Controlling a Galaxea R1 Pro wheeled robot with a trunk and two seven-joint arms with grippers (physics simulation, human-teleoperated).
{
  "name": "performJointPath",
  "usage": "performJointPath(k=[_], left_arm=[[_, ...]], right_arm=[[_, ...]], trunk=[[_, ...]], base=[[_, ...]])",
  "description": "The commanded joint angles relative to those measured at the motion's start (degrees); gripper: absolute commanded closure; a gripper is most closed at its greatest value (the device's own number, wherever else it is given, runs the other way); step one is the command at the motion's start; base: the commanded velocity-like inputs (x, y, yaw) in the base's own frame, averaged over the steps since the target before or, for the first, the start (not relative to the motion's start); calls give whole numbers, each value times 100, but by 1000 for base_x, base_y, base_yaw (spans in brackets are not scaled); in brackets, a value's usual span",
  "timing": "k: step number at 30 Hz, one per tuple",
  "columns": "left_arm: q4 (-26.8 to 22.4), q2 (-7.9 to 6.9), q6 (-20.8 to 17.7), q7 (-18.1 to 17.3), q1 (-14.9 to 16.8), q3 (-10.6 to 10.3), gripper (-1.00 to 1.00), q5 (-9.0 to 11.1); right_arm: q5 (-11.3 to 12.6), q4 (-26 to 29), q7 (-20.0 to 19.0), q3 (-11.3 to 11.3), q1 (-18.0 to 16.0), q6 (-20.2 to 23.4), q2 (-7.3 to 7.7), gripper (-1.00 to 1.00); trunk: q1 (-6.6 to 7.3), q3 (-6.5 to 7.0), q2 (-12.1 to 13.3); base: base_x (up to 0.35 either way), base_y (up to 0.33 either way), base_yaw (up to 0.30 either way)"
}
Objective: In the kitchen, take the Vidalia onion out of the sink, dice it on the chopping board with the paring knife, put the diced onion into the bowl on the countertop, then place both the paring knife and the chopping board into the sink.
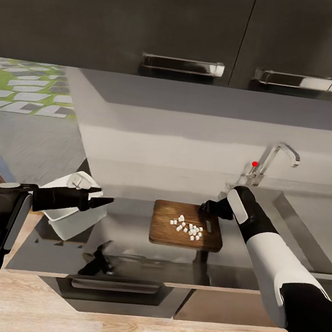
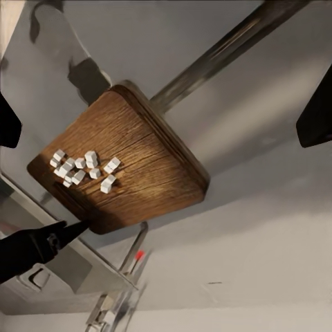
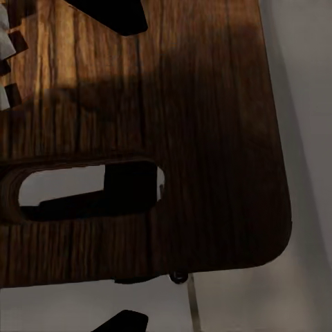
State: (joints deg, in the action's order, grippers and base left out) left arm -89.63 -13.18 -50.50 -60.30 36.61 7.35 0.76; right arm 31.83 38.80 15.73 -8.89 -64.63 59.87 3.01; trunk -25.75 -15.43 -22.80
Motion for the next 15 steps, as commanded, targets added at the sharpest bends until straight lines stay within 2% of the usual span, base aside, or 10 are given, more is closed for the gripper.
performJointPath(k=[1, 5, 7, 10, 13, 15], left_arm=[[-1, 0, -60, -17, 5, 4, -100, 6], [-1, 0, -87, -17, 4, 4, -100, 4], [-1, 0, -93, -17, 4, 4, -100, 3], [-1, 0, -98, -17, 5, 4, -100, 4], [-1, 0, -99, -17, 6, 4, -100, 3], [-1, 0, -100, -17, 5, 4, -100, 4]], right_arm=[[61, 5, 70, -32, -6, 13, 7, -100], [61, 5, 319, -33, -6, 13, 7, -100], [60, 5, 628, -33, -6, 13, 7, -100], [66, 8, 1357, -33, -6, 13, 1, -100], [68, 11, 1794, -34, -6, -22, -15, -100], [73, 13, 1952, -34, -6, -54, -26, -100]], trunk=[[-3, -11, -11], [-3, -11, -11], [-3, -11, -11], [-3, -11, -11], [-3, -11, -11], [-3, -11, -11]], base=[[0, 87, 0], [0, 45, 0], [0, 16, 0], [0, 7, 0], [0, 3, 0], [0, 1, 0]])
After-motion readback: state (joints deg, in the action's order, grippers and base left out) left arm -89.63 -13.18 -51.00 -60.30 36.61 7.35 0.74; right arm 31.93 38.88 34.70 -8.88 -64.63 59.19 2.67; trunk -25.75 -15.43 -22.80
